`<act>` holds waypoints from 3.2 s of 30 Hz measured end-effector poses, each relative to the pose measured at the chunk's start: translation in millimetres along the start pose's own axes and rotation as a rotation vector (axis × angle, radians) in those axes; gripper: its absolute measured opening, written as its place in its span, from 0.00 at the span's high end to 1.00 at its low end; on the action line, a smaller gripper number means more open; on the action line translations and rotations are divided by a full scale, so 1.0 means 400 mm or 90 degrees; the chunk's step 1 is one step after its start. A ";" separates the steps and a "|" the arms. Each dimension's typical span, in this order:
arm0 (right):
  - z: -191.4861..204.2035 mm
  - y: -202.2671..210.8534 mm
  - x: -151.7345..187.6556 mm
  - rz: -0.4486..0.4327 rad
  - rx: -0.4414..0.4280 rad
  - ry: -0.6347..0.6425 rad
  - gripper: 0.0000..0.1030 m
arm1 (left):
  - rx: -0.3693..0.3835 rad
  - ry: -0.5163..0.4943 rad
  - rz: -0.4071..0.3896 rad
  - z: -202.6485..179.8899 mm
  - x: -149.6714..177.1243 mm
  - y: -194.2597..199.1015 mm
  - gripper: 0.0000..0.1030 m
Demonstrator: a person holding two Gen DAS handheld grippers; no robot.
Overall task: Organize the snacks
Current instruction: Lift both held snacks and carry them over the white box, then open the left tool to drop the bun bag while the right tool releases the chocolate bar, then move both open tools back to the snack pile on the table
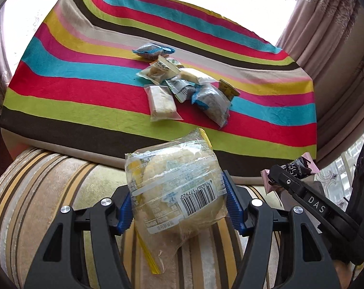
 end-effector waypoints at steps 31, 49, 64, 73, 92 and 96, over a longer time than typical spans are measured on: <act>-0.437 0.147 0.080 0.034 0.051 -0.079 0.78 | 0.169 -0.268 0.100 -0.460 0.176 -0.067 0.40; -0.593 0.180 0.128 0.033 0.111 -0.127 0.65 | 0.225 -0.323 0.172 -0.596 0.247 -0.129 0.38; -0.564 0.186 0.119 0.022 0.109 -0.121 0.32 | 0.207 -0.292 0.120 -0.556 0.211 -0.102 0.17; -0.491 0.167 0.106 0.030 0.086 -0.082 0.31 | 0.093 -0.284 0.020 -0.427 0.113 -0.061 0.17; -0.166 0.104 0.051 0.052 0.028 0.121 0.26 | -0.083 -0.032 -0.071 0.092 0.010 0.057 0.17; -0.115 0.085 0.020 0.046 0.026 0.153 0.25 | -0.073 -0.007 -0.062 0.117 0.001 0.046 0.17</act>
Point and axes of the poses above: each gripper's, at about its wrist camera, not at the fingertips, and y roughly against the way its jaws point, z to its left, x to its underside, the point moved 3 cm from there along -y, roughly the way its jaws point, and after that the axes turned 3 degrees about -z, right-handed, at the moved point
